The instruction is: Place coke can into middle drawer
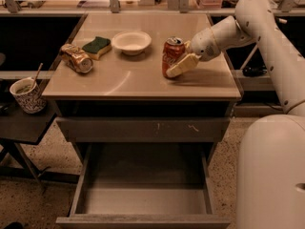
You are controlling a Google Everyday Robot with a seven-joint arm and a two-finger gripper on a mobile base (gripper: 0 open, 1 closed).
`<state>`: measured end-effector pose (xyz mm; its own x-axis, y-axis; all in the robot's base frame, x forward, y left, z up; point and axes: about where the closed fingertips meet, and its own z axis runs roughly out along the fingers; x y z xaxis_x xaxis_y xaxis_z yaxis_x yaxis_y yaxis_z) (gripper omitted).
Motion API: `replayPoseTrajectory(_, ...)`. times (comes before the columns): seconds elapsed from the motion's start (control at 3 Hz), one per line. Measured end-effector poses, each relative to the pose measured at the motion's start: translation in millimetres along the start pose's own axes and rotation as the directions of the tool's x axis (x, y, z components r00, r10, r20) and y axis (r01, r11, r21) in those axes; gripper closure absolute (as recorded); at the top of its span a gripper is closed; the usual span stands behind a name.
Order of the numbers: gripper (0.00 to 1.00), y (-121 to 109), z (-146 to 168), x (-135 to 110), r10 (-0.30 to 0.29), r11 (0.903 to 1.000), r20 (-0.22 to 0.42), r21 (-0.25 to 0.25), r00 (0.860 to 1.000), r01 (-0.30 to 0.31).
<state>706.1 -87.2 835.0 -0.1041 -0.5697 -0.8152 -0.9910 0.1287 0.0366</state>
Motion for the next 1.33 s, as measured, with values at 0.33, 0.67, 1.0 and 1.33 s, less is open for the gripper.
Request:
replayPoseTrajectory(0.33, 0.65, 0.0, 0.0, 0.0, 0.000, 1.0000, 0.000, 0.000, 1.000, 0.000)
replayPoseTrajectory(0.67, 0.88, 13.3, -8.6, -0.9, 0.010, 0.9999, -0.008, 0.006, 1.000, -0.010)
replayPoseTrajectory(1.0, 1.00, 48.7, -53.2, -24.6, -0.015, 0.9948, 0.025, 0.101, 1.000, 0.012)
replayPoseTrajectory(1.33, 1.00, 113.8, -98.5, -86.5, -0.065, 0.9782, 0.139, 0.205, 0.988, 0.036)
